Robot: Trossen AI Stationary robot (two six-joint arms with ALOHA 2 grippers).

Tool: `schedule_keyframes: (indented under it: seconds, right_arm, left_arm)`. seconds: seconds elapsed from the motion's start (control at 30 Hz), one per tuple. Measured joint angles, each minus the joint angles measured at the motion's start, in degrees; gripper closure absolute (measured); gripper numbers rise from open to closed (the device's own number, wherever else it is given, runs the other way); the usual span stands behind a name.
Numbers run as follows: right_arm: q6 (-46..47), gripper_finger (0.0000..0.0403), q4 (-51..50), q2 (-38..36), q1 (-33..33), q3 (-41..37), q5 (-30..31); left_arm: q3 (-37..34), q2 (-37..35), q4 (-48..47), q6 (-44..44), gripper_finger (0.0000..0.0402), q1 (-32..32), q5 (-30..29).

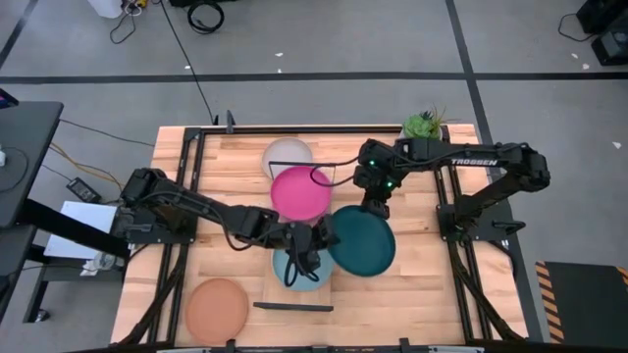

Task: Place and stack plates onto a shelf
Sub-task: Stack the dark blue plate on top of the pink plate on the shelf

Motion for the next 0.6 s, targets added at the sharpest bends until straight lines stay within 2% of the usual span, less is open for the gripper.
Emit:
schedule_keyframes:
  seconds: [0.13, 0.23, 0.33, 0.47, 0.6]
  right_arm:
    - [-0.7, 0.0342, -0.3, -1.4, -1.7, 0.4, -0.4]
    - [-1.3, 0.0323, -0.7, -3.6, -3.3, 2.9, 0.2]
    - [-1.1, 0.0309, -0.9, -6.3, -4.4, 6.7, 3.2]
    - [-1.4, 0.0304, -1.7, -10.7, -4.4, 11.1, 10.3]
    - [-1.4, 0.0304, -1.8, -15.0, -2.9, 12.1, 16.3]
  left_arm:
    - [0.0, 0.0, -1.4, -0.8, 0.0349, -0.7, 1.1]
    - [0.0, -0.1, -2.7, -2.8, 0.0366, -0.7, 0.9]
    - [0.0, -0.4, -6.8, -7.6, 0.0367, -0.6, -1.0]
    - [0.0, -1.6, -15.7, -17.8, 0.0357, 0.1, -4.3]
    - [0.0, -1.7, -24.7, -28.3, 0.0358, 0.7, -10.6]
